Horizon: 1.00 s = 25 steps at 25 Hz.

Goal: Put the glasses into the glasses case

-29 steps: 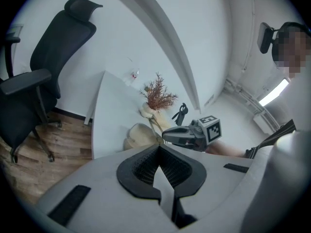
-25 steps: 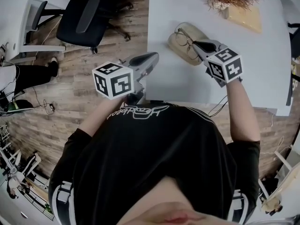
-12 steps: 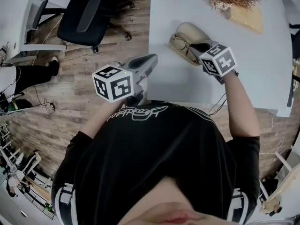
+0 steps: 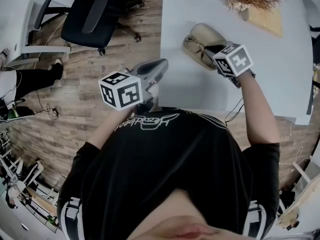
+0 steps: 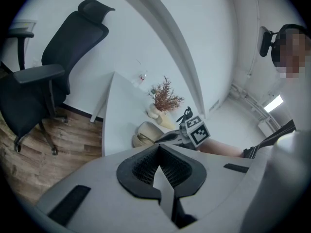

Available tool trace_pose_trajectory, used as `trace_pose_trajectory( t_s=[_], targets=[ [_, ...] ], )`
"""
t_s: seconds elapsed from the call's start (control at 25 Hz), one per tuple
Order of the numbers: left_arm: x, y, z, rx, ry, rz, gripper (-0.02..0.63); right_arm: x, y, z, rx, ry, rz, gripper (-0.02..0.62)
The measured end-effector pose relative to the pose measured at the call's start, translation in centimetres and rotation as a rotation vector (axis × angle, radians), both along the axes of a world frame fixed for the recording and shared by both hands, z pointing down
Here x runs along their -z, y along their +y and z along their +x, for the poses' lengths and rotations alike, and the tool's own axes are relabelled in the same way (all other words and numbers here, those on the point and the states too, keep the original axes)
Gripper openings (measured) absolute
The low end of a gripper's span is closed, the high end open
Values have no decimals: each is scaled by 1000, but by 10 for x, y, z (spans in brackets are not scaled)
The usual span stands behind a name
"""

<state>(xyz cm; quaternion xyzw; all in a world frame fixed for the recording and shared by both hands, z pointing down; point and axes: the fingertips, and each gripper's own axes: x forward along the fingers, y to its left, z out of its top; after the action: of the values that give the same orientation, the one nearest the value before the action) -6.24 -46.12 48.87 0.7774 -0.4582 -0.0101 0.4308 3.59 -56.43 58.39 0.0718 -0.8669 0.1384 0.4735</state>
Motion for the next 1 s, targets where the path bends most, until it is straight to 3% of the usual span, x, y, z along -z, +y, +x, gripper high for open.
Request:
trace_pose_trajectory(
  t_s=[0.44,0.72,0.84,1.0],
  targets=[
    [3,3,-3,1,-6,8,6,-4,0,-1,-3,3,-32,20],
    [7,8,-7,2,2,17,6,-3,-5,-2,-37,-6,-5,25],
    [7,13,-10,11,2,19,6,-4,-7,-1,-75,-9,-12,92],
    [10,20,-16,19,-4,26,6,4,-16,4,-137,-21,42,112]
  ],
)
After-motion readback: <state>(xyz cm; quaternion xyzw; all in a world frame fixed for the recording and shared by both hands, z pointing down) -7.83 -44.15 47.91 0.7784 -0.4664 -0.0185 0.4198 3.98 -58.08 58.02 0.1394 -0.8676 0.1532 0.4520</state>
